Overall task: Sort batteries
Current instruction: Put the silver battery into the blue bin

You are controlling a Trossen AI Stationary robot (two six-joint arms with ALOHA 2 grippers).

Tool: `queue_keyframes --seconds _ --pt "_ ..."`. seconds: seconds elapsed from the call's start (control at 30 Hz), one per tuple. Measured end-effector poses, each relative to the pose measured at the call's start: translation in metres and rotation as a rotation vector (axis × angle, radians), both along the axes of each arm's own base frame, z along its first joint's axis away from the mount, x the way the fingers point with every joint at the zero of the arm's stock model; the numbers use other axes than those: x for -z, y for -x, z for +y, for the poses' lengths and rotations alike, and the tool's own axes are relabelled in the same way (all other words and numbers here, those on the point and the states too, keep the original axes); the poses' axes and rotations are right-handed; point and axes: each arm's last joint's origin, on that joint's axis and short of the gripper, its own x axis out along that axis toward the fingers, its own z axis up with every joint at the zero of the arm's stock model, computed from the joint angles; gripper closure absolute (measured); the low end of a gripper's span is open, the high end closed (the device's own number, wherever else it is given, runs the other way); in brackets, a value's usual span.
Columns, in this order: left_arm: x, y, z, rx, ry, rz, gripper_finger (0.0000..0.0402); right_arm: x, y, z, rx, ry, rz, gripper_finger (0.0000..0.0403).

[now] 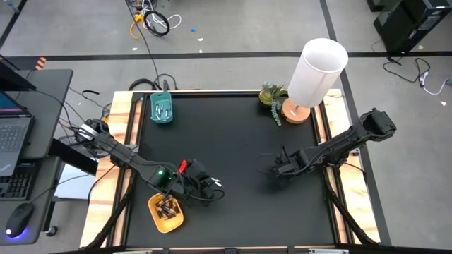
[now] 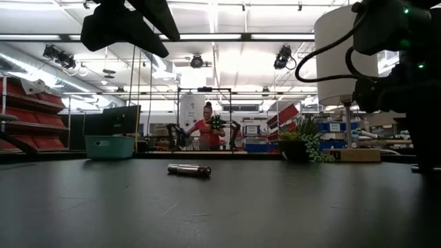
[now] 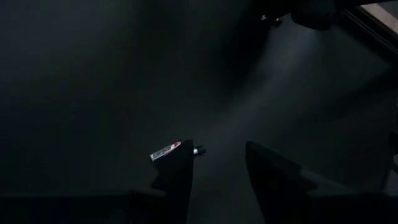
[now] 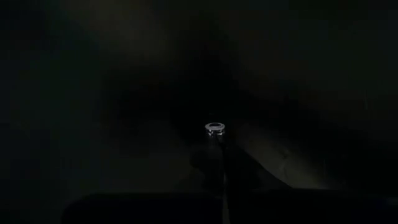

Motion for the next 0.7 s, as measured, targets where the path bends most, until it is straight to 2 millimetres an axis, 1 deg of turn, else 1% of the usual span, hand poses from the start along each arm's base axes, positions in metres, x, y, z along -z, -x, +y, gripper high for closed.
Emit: queue_keyframes --seconds 0.17,0.3,0.4,0.5,0.6,0.7 --pt "-0.002 -0.002 -0.001 -0.003 0.011 -0.026 0.024 -0.018 0.003 -0.005 0.025 -0.011 -0.103 0.0401" --pt "-0.005 -0.005 -0.002 -0.017 0.022 -0.081 0.024 -0.029 0.007 -0.007 0.05 -0.021 -0.163 0.0401" --pt "-0.009 -0.009 -0.003 -0.033 0.039 -0.143 0.024 -0.04 0.005 -0.007 0.069 -0.024 -0.284 0.0401" --pt "-0.014 -0.014 -0.003 -0.068 0.051 -0.224 0.024 -0.056 -0.003 -0.007 0.08 -0.022 -0.495 0.0402" --pt "-0.02 -0.021 0.001 -0.088 0.068 -0.287 0.024 -0.078 -0.014 -0.007 0.064 0.015 -0.768 0.0402" --pt "-0.026 -0.028 0.005 -0.063 0.096 -0.34 0.024 -0.113 -0.027 -0.005 -0.002 0.079 -1.125 0.0402"
